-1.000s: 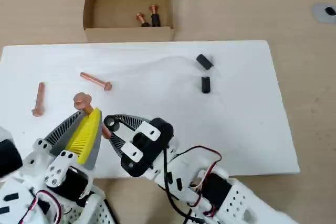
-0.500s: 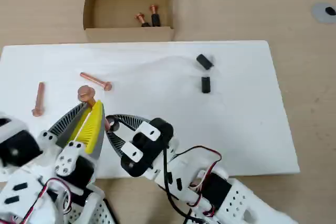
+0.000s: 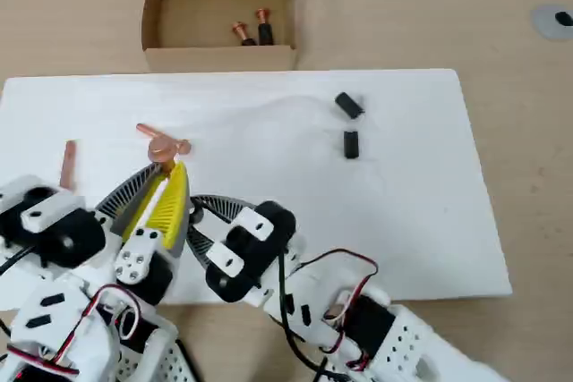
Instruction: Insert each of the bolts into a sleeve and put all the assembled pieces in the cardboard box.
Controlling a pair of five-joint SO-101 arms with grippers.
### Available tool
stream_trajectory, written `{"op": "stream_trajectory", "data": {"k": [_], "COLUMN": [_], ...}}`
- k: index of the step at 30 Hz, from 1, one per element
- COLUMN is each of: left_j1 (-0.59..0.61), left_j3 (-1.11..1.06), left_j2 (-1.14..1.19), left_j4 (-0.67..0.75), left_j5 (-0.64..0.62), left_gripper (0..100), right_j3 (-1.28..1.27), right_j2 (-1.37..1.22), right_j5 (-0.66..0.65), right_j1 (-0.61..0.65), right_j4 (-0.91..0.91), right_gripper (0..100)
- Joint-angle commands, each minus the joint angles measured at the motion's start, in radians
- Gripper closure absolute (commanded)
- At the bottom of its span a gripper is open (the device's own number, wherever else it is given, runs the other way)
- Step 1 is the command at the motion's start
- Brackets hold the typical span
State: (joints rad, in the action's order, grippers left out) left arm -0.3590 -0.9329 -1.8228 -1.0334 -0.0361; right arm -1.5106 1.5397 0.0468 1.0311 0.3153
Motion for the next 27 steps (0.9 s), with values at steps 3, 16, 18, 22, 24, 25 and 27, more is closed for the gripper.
{"op": "stream_trajectory", "data": {"k": [3, 16, 18, 22, 24, 25, 27], "left_j1": [0.005, 0.005, 0.005, 0.005, 0.005, 0.005, 0.005], "left_j3": [-0.029, -0.035, -0.035, -0.035, -0.035, -0.035, -0.035], "left_j2": [-0.005, -0.005, -0.005, -0.005, -0.005, -0.005, -0.005], "left_j4": [0.028, 0.021, 0.021, 0.021, 0.020, 0.020, 0.020], "left_j5": [0.051, 0.106, 0.106, 0.106, 0.106, 0.106, 0.100], "left_gripper": [99, 99, 99, 99, 99, 99, 99], "right_j3": [0.068, 0.087, 0.087, 0.088, 0.101, 0.108, 0.125], "right_j2": [0.019, 0.019, 0.019, 0.019, 0.019, 0.019, 0.019], "right_j5": [-0.017, -0.021, -0.020, -0.018, -0.015, -0.015, -0.014], "right_j1": [-0.028, -0.070, -0.071, -0.099, -0.124, -0.134, -0.147], "right_j4": [-0.020, -0.020, -0.020, -0.021, -0.021, -0.021, -0.021], "right_gripper": [98.9, 98.9, 98.9, 98.9, 98.9, 98.9, 98.9]}}
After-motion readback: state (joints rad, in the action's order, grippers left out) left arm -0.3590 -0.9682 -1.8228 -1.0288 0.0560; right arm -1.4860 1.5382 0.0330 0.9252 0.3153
